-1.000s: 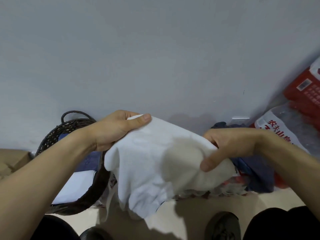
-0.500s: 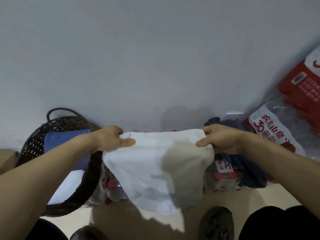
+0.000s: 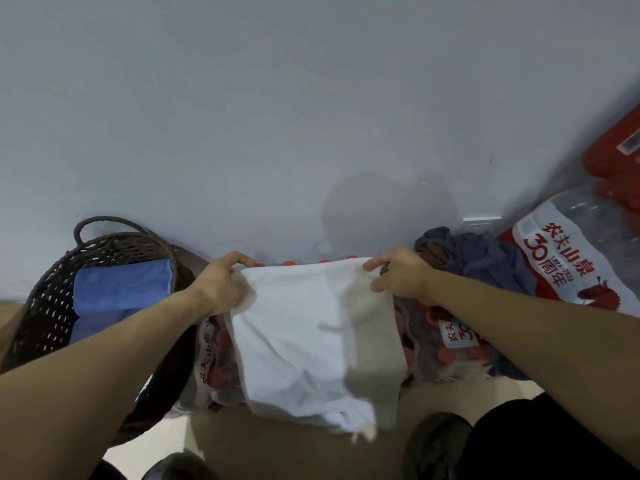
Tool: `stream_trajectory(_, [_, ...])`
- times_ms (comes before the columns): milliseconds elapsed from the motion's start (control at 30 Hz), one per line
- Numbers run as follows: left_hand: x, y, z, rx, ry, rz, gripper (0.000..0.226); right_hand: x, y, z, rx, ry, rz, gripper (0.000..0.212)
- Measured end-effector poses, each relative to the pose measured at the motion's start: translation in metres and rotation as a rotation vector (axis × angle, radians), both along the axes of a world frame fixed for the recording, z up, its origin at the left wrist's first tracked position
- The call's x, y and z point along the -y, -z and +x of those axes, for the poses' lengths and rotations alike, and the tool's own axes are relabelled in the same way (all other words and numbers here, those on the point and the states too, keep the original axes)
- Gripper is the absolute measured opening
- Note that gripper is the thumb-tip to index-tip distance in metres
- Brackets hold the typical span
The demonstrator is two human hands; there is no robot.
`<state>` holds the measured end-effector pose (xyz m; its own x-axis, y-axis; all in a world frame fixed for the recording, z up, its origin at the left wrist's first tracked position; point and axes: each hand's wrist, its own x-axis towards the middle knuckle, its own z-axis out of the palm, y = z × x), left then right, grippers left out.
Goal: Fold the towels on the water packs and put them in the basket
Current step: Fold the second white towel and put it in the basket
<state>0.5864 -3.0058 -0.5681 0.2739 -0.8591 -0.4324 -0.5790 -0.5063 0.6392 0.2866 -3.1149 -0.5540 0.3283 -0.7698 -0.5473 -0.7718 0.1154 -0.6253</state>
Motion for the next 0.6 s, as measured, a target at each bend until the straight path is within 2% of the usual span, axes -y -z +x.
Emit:
stream_trajectory(200, [0.009,0.005,-0.002,-0.036,-0.076,-0.085,0.049,0.013,0.018,0.014,-0.057,0.054,0.018,0.054])
stream_trajectory(267, [0.011,0.008,-0.004,-0.073,-0.115,-0.124,0.044,0.015,0.022,0.017,-0.120,0.026,-0.027,0.052])
stream_trajectory(400, [0.016,0.018,-0.013,-0.122,-0.236,-0.139,0.017,0.015,0.022,0.020,-0.321,-0.118,-0.088,0.040])
stream_trajectory(467, [0.025,0.024,-0.014,-0.117,-0.320,-0.124,0.020,0.016,0.023,0.018,-0.366,-0.142,-0.121,0.036])
stream_trajectory(600, [0.033,0.040,-0.011,-0.065,-0.368,-0.023,0.023,0.021,0.032,0.015,-0.301,-0.062,-0.135,0.035])
